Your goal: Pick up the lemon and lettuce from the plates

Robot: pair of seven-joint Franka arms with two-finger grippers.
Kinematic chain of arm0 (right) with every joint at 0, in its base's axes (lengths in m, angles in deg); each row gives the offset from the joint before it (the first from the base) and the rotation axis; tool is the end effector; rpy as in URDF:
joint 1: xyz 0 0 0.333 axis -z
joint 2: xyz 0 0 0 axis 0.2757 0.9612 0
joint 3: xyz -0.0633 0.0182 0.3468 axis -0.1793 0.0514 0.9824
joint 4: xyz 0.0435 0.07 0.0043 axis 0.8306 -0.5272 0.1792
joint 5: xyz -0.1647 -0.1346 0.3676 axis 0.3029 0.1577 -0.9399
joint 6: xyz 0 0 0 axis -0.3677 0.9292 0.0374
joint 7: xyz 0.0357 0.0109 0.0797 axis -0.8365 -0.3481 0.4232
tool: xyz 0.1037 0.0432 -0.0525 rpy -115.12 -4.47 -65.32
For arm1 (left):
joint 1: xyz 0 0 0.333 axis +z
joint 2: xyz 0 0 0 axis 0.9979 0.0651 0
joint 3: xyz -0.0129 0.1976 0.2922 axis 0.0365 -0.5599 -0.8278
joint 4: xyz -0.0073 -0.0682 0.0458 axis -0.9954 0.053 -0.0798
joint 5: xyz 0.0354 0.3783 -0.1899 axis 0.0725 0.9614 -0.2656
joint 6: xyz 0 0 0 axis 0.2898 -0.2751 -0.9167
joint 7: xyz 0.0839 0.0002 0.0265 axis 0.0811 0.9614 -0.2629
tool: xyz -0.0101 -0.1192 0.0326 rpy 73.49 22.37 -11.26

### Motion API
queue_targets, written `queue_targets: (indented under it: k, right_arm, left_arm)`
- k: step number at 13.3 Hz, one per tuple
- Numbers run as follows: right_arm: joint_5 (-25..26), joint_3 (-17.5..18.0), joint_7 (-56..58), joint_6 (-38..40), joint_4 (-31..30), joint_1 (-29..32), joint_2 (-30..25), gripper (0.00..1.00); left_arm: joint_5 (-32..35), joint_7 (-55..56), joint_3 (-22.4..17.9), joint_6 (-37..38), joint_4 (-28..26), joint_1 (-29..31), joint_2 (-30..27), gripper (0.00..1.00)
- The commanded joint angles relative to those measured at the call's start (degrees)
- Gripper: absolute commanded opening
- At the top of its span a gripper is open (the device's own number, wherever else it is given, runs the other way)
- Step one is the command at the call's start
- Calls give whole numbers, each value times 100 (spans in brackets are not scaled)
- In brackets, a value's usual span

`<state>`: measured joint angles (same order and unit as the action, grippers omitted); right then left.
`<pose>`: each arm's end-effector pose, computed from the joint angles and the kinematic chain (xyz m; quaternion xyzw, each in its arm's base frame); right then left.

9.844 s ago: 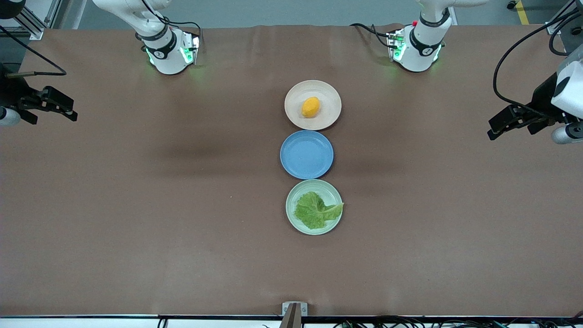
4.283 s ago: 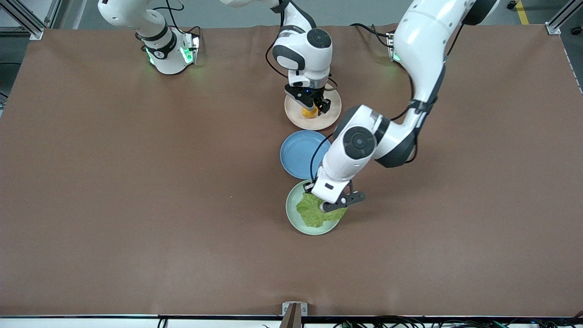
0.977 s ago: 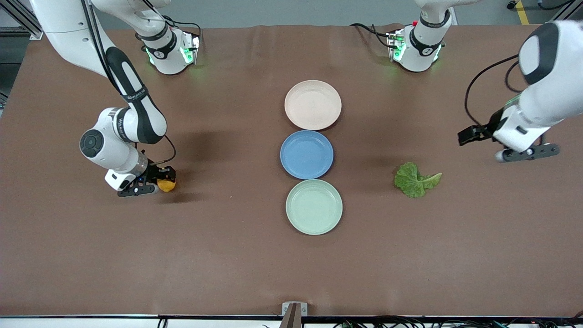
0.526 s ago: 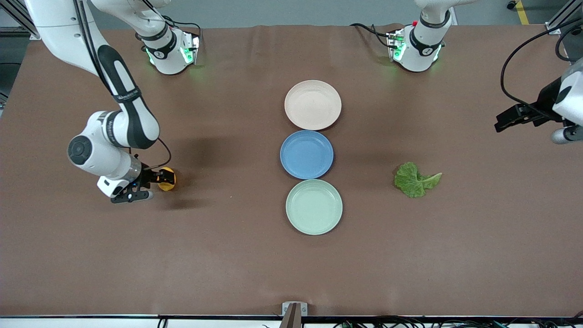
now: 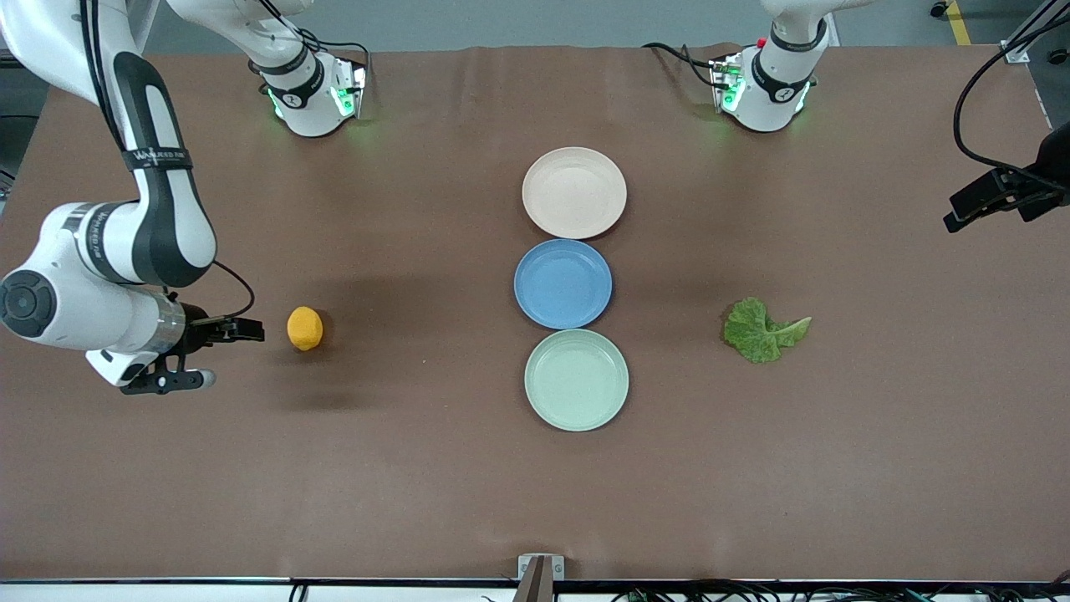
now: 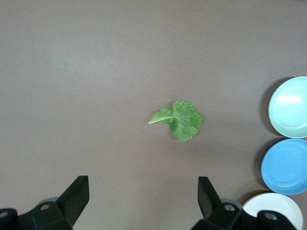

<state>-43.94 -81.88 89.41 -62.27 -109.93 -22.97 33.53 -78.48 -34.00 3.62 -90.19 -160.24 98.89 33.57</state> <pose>0.6806 0.0062 0.3635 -0.9947 -0.0317 0.0935 0.0272 0.5842 0.0040 0.6616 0.9972 0.0715 0.0129 0.0152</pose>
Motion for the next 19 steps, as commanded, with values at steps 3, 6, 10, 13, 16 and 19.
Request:
queue_targets:
  k: [3, 6, 10, 13, 16, 19]
  right_arm:
    - [458, 27, -188, 1381, 872, 64, -212, 100]
    - [521, 27, -161, 2192, 1612, 222, -212, 100]
    - [529, 36, -144, 2264, 1842, 477, -151, 100]
    - [486, 36, -152, 2255, 2034, 617, -151, 100]
    - [416, 53, -214, 2281, 2053, 601, -177, 100]
    - [450, 53, -161, 2272, 2000, 574, -256, 100]
  left_arm:
    - [-149, -90, 68, 142, 233, 38, 118, 100]
    - [-114, -90, 51, 142, 234, 47, 135, 100]
    - [-114, -99, 34, 142, 234, 3, 135, 100]
    - [-122, -108, 34, 142, 234, -6, 153, 100]
    - [-114, -81, -228, 142, 234, -364, 153, 100]
    - [-114, -99, -1003, 142, 234, -1087, 135, 100]
